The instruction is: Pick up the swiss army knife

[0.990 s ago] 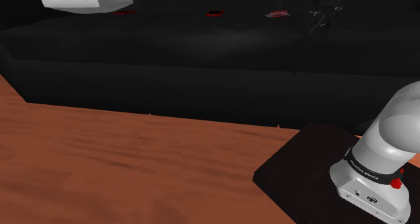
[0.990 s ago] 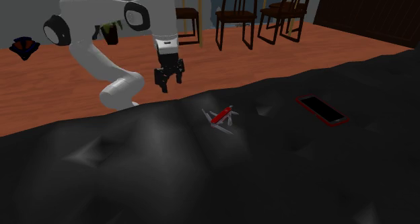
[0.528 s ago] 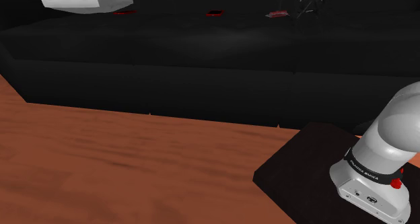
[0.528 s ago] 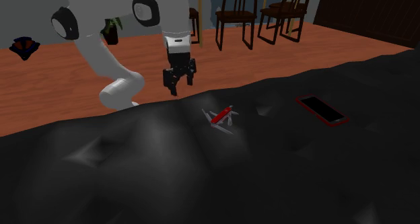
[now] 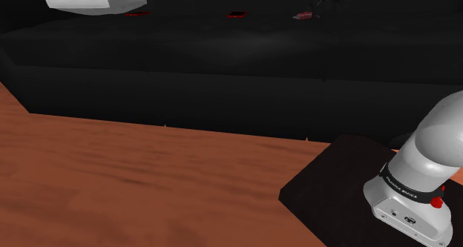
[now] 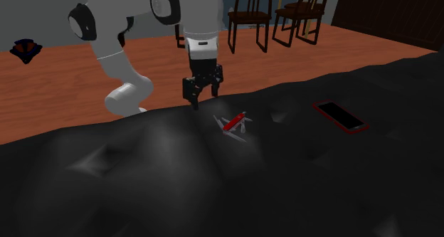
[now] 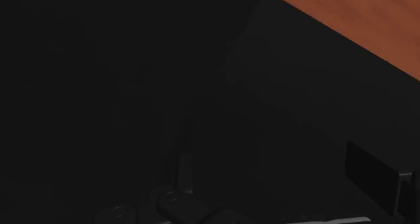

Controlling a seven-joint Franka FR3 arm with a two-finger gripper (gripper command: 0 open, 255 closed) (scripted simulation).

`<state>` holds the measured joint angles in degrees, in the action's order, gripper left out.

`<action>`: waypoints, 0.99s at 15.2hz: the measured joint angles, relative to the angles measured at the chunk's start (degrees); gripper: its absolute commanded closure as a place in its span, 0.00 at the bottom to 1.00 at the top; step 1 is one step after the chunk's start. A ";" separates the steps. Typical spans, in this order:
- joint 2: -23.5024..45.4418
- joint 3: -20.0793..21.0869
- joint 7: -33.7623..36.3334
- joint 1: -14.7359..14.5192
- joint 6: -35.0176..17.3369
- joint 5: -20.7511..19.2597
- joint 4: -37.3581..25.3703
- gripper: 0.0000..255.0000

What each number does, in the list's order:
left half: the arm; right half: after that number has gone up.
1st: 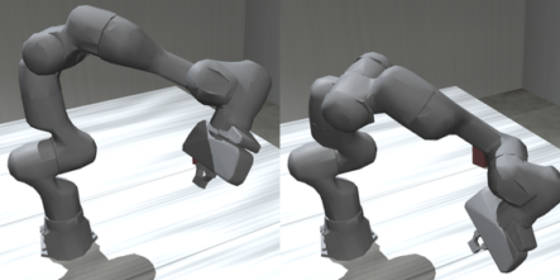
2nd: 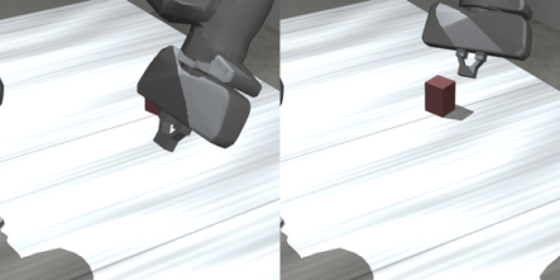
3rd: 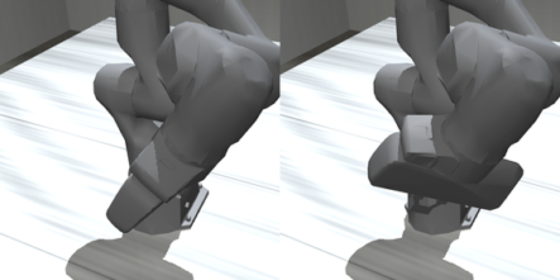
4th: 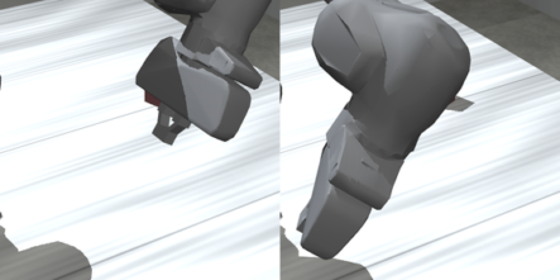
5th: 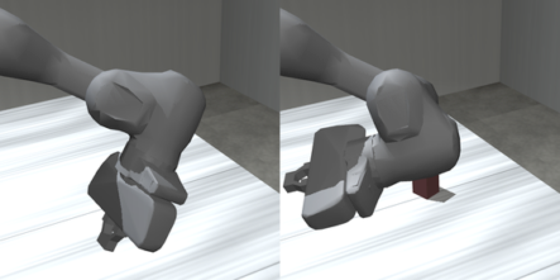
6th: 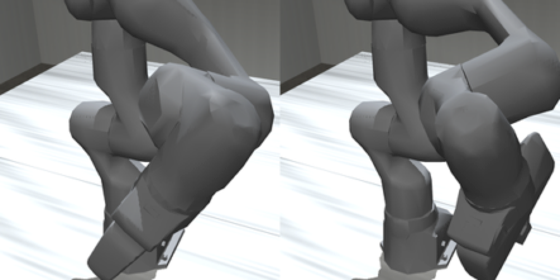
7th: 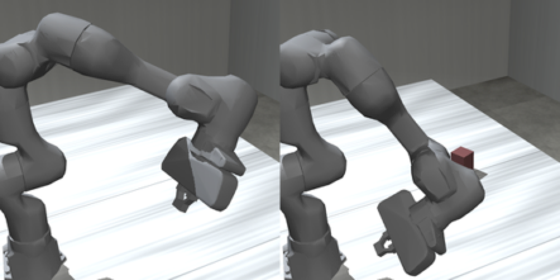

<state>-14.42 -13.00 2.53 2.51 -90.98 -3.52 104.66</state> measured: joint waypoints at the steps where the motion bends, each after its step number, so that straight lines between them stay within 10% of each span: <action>1: 2.48 -0.66 -0.48 0.24 0.58 0.47 -3.03 0.00; 8: 18.62 -4.23 -3.30 2.88 6.53 4.76 -24.38 0.00; 15: 18.07 -4.30 -3.30 2.91 1.71 4.57 -19.02 0.00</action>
<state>3.64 -17.30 -0.77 5.42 -89.28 1.04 85.64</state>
